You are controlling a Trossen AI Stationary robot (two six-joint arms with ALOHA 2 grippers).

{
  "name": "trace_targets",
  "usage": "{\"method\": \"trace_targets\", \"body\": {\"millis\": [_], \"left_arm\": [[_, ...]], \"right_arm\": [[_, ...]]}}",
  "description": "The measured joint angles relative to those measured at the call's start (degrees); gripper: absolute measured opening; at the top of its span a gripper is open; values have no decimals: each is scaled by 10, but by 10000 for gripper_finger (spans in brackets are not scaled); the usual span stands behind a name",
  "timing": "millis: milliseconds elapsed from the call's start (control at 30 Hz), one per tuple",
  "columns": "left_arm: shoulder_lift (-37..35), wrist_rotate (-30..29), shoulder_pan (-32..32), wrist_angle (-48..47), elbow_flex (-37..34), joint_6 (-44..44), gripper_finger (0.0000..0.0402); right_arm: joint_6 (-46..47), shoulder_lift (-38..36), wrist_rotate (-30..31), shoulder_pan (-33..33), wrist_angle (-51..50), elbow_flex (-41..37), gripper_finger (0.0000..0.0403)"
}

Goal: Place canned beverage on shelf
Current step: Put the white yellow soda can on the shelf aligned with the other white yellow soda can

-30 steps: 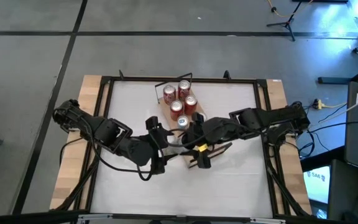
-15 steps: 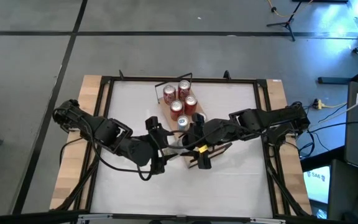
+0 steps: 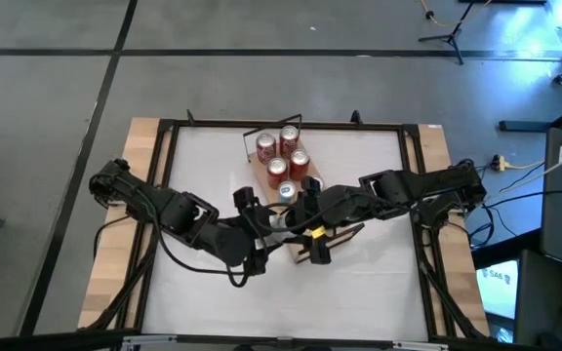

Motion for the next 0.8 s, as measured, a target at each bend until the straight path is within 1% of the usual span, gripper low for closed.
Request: {"method": "trace_targets", "body": {"millis": [133,200,467,600,700,800], "left_arm": [[-2,-9,-4,20,-25,6,328],[-3,-8,-8,15,-38,13,328],[-24,-15,-10,-25,-43,42,328],[-56,-17,-10,-49,-54,46,328],[-107,-25,-10,-25,-123,41,328],[-177,-23,-10,39,-242,35,328]], "right_arm": [[0,0,-1,0,1,0,257],[0,0,-4,0,1,0,257],[0,0,-1,-1,3,0,257],[0,0,-2,0,1,0,257],[0,0,-11,0,-3,0,257],[0,0,-11,1,-2,0,257]]}}
